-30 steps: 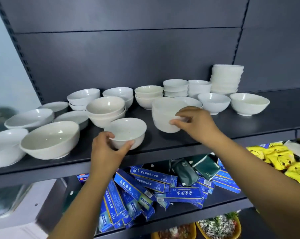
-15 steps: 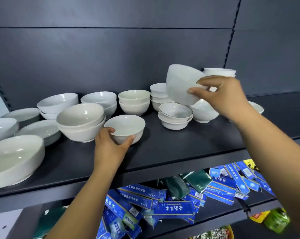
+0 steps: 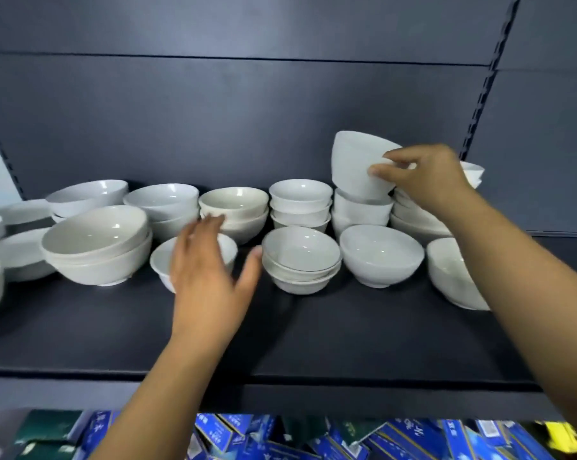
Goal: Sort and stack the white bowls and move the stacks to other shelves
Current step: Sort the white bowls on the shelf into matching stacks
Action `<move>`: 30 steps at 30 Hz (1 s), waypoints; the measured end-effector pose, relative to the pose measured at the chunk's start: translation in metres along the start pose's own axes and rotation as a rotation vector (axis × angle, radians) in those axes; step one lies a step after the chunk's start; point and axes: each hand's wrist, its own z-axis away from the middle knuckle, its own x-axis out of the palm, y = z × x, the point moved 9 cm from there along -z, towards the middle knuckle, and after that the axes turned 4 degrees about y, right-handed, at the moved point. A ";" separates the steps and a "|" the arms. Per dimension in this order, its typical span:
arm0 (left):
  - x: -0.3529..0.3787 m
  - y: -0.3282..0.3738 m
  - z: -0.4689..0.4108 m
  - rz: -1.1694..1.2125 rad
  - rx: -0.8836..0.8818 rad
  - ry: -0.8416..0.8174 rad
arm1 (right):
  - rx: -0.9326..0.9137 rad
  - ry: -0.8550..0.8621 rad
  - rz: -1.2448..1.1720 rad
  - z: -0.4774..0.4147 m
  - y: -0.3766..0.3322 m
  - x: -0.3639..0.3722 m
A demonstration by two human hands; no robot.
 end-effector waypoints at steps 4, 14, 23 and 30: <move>0.056 0.053 0.013 -0.038 0.274 -0.200 | -0.005 -0.047 -0.027 -0.019 0.017 0.008; 0.101 0.046 0.020 -0.095 0.463 -0.214 | 0.068 -0.161 0.078 -0.043 0.058 0.042; 0.108 0.040 0.021 -0.131 0.394 -0.287 | 0.121 -0.162 0.032 -0.049 0.077 0.055; 0.108 0.042 0.022 -0.132 0.380 -0.297 | 0.136 -0.193 0.112 -0.043 0.085 0.067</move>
